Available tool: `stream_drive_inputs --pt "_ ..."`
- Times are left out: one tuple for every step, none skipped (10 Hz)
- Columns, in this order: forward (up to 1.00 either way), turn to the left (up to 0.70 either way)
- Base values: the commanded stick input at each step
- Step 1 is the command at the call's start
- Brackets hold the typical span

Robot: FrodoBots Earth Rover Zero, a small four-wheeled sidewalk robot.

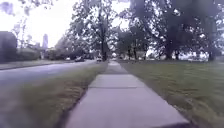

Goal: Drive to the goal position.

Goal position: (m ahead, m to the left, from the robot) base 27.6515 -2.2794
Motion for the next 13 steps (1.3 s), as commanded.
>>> stream_drive_inputs --pt "0.70 0.00" --pt "0.70 0.00" --pt "0.70 0.00" --pt "0.70 0.00" --pt "0.70 0.00" --pt "0.70 0.00" --pt "0.70 0.00" --pt "0.70 0.00" --pt "0.70 0.00" --pt "0.70 0.00" --pt "0.70 0.00" --pt "0.70 0.00" --pt "0.70 0.00"
